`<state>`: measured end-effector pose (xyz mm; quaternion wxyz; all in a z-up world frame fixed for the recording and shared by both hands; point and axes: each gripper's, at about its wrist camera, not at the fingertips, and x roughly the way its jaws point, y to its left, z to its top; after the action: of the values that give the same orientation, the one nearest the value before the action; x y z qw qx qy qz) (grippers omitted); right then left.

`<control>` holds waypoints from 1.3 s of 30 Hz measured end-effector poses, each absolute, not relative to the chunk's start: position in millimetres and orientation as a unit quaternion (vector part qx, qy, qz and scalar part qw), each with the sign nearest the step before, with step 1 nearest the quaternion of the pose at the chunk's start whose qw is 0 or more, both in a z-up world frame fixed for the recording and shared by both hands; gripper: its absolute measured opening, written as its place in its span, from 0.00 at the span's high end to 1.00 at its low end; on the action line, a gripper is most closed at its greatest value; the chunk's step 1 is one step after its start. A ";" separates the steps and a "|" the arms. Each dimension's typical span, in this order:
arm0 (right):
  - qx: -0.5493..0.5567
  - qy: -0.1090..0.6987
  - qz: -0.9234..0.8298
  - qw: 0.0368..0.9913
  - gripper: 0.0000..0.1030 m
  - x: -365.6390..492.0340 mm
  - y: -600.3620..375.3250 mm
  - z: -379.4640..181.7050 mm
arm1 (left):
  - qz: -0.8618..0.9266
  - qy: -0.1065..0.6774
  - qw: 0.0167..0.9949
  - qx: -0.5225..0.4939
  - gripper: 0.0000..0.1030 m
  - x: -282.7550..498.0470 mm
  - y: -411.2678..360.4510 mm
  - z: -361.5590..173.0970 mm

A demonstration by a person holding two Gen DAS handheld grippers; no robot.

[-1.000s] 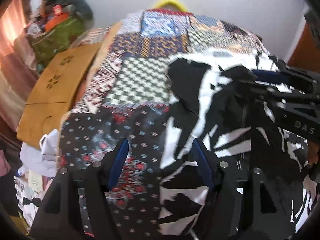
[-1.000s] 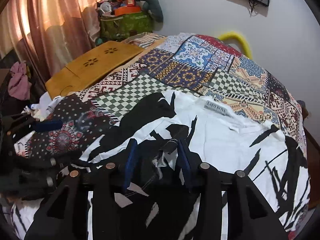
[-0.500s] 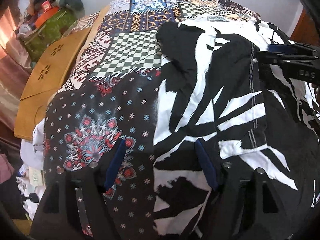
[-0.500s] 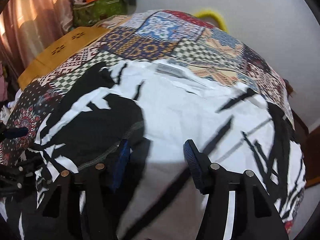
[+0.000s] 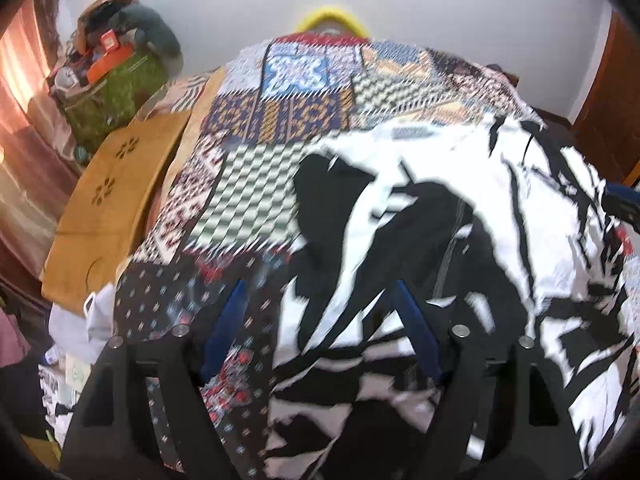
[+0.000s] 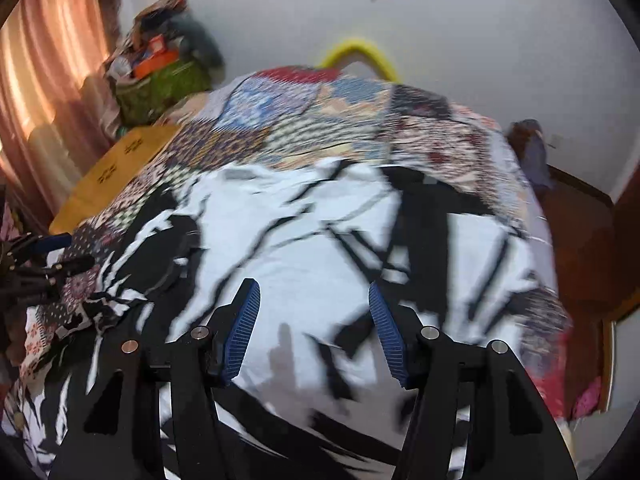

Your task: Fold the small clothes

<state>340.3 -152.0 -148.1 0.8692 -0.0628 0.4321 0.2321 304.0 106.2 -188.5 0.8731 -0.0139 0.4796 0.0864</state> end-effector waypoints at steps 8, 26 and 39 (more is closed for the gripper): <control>-0.028 0.439 0.156 0.885 0.49 359.4 -231.7 -160.4 | 0.048 0.494 0.868 -0.009 0.24 351.7 66.6 -198.3; 0.079 0.470 0.136 0.868 0.89 418.3 -276.1 -208.7 | 0.020 0.515 0.857 0.019 0.28 400.6 36.4 -244.5; 0.084 0.404 0.185 0.892 0.97 390.0 -263.0 -132.0 | 0.028 0.478 0.878 -0.004 0.29 386.6 45.8 -197.8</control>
<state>390.0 -263.0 -132.0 0.8919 0.0839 0.4041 0.1849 386.6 45.8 -197.8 0.8777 -0.0041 0.4784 0.0275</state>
